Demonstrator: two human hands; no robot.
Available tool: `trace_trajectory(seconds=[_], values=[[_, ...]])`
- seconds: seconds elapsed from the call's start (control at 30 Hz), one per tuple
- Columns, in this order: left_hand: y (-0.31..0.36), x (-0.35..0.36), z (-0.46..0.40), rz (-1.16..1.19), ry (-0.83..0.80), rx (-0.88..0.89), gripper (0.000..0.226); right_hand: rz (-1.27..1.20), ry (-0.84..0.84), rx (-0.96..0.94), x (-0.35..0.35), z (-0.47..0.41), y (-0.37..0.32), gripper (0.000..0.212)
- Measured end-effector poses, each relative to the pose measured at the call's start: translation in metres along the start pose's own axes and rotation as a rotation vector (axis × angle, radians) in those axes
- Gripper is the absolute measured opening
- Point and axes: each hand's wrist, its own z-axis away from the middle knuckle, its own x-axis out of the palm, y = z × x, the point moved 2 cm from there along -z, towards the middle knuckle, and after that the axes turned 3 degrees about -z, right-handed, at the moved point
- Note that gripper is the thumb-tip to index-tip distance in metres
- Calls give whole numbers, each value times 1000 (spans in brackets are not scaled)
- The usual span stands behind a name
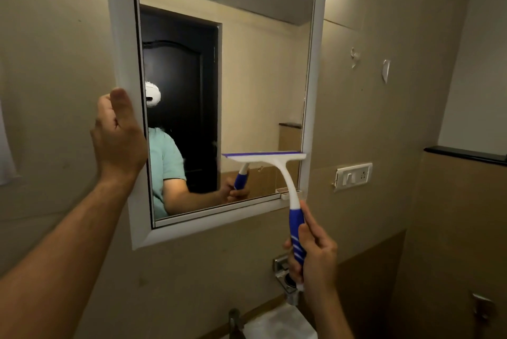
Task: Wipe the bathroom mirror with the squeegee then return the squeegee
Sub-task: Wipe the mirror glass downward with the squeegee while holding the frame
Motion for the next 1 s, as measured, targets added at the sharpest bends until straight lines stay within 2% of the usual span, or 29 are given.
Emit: trace_trajectory(seconds=[0.3, 0.6, 0.83, 1.0], values=[[-9, -1, 11, 13, -9, -54, 33, -14, -13, -78, 27, -21, -31, 38], [-12, 0, 11, -2, -16, -19, 34, 25, 55, 61, -2, 17, 20, 34], [-15, -1, 11, -5, -18, -37, 43, 71, 51, -60, 10, -12, -30, 37], [-18, 0, 9, -11, -7, -51, 44, 67, 53, -18, 17, -12, -26, 34]])
